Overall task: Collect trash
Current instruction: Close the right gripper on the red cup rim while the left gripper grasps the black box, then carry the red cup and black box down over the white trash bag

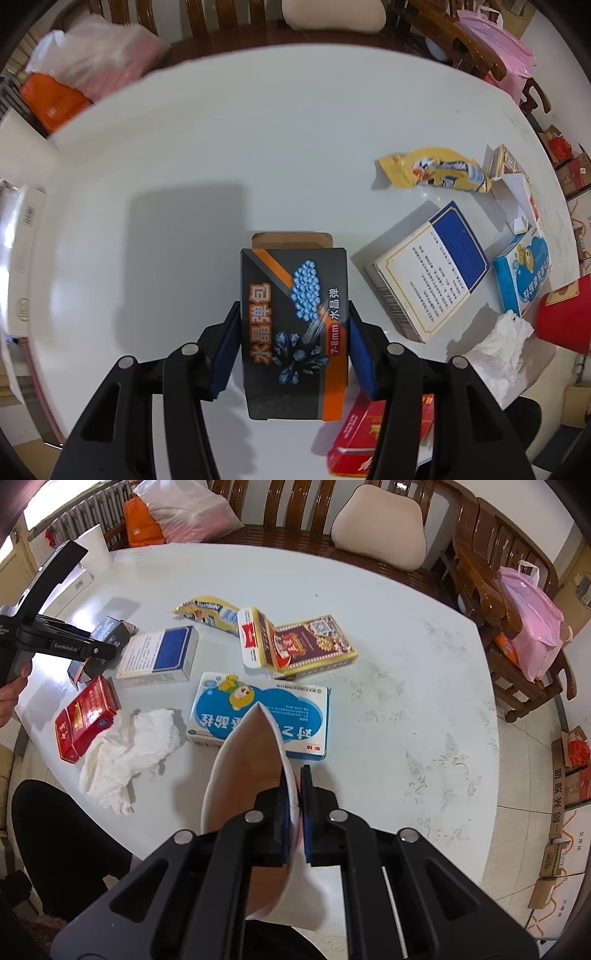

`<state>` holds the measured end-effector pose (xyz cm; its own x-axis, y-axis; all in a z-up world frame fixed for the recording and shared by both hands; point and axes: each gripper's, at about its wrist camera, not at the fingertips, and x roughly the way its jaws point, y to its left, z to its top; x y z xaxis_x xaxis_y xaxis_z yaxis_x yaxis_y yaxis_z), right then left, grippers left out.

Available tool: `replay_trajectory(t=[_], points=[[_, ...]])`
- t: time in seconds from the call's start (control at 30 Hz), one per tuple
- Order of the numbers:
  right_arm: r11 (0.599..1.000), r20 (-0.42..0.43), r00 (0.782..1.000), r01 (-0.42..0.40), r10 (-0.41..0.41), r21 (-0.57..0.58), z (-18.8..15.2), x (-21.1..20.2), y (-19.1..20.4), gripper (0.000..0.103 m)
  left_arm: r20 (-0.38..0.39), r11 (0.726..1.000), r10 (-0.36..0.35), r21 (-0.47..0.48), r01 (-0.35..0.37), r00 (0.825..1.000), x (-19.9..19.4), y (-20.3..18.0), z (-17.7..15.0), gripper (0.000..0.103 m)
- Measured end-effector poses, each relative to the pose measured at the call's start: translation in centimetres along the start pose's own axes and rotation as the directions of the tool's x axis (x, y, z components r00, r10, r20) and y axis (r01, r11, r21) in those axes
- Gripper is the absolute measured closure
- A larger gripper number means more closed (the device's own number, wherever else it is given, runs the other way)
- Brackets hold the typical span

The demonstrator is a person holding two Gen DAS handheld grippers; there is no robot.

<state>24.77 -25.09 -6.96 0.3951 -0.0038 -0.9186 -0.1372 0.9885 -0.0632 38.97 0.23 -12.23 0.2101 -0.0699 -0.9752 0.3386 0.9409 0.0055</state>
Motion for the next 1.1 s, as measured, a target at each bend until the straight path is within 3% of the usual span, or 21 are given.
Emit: replay_trajectory(t=[0.27,0.57,0.8,0.97,1.1], points=[[1.0,0.099,0.995,-0.006,0.008,-0.023,0.2,-4.7,2.5,0.096,0.128,0.999,0.04,0.022,-0.043,0.991,-7.1,-1.7,-3.4,0.051],[0.99,0.148,0.985,-0.067,0.086,-0.127,-3.7,-9.1,9.1,0.096,0.194,0.995,0.017,0.095,-0.036,0.981,-12.3,-6.3,-13.5,0.051],[0.979,0.149,0.98,-0.104,0.131,-0.175,-8.4,-10.2,13.3,0.096,0.199,0.989,-0.047,0.145,0.018,0.979,-12.1,-9.0,-20.5,0.051],[0.974,0.081,0.985,-0.134,0.151,-0.182,-12.4,-8.0,15.7,0.096,0.197,0.984,-0.047,0.177,0.011,0.979,-9.9,-10.0,-24.8,0.051],[0.975,0.043,0.986,-0.153,0.162,-0.16,-14.8,-5.5,16.6,0.096,0.156,0.981,-0.083,0.189,0.053,0.984,-7.0,-10.4,-27.5,0.051]])
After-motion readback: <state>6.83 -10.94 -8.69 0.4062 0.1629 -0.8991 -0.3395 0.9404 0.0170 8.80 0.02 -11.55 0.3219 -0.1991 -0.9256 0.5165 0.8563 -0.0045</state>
